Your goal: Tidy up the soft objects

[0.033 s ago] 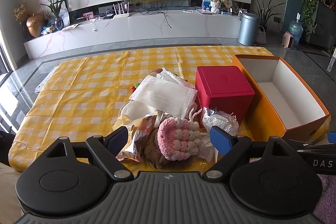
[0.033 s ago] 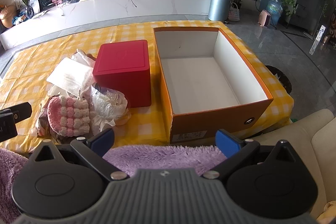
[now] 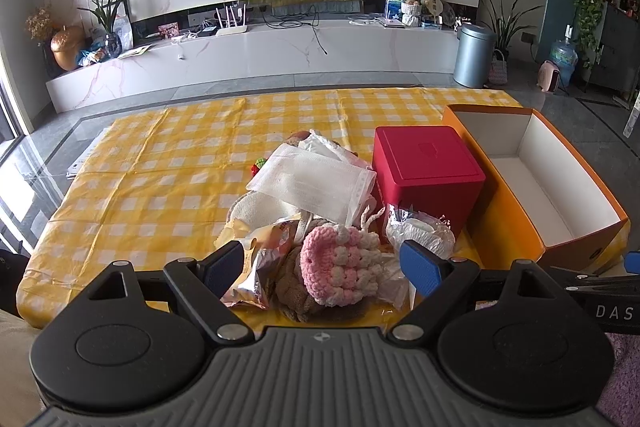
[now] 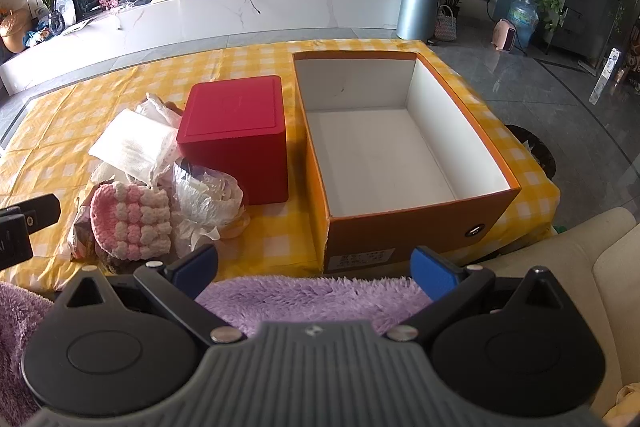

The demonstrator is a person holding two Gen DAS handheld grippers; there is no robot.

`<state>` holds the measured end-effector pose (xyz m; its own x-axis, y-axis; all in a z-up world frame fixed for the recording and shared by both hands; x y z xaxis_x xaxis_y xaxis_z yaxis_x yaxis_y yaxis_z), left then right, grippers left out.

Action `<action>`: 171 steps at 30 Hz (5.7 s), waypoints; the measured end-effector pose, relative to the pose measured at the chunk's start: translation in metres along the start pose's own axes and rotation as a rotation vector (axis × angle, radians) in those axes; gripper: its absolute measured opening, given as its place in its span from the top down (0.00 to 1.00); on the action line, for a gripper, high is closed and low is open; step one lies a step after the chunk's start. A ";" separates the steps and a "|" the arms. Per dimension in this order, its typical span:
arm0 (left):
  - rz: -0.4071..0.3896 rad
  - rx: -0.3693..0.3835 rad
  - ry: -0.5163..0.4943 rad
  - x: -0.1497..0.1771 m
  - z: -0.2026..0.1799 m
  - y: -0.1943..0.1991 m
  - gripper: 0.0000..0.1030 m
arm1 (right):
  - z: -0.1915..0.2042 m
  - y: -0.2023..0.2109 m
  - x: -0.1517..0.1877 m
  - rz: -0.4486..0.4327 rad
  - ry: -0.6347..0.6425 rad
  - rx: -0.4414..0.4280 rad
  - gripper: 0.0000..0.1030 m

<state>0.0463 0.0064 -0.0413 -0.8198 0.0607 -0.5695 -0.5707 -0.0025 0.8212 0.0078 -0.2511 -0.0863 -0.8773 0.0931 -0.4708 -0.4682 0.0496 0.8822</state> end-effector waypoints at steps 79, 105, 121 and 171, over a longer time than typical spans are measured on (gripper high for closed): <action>-0.008 0.094 0.016 0.008 0.005 -0.003 0.15 | 0.020 -0.005 0.007 -0.054 0.053 -0.067 0.03; -0.019 0.222 -0.056 0.012 0.013 -0.085 0.41 | 0.081 -0.100 -0.009 0.035 0.147 -0.231 0.19; -0.019 0.230 -0.090 0.010 0.009 -0.119 0.59 | 0.099 -0.157 -0.027 0.041 0.167 -0.258 0.32; -0.274 0.259 -0.227 -0.057 -0.080 0.014 0.90 | -0.015 0.012 -0.031 -0.246 0.222 -0.196 0.63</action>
<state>0.0810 -0.0768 -0.0004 -0.5920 0.2426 -0.7686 -0.7105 0.2931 0.6397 0.0281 -0.2678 -0.0606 -0.7278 -0.1163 -0.6759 -0.6599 -0.1497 0.7363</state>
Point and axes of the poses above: each gripper's, at about its wrist camera, not at the fingertips, and y roughly against the way its jaws point, z to its left, x to its underside, the point moved 7 cm from there along -y, roughly the way its jaws point, and after that the axes turned 12 degrees about z, right-handed, at the moved point
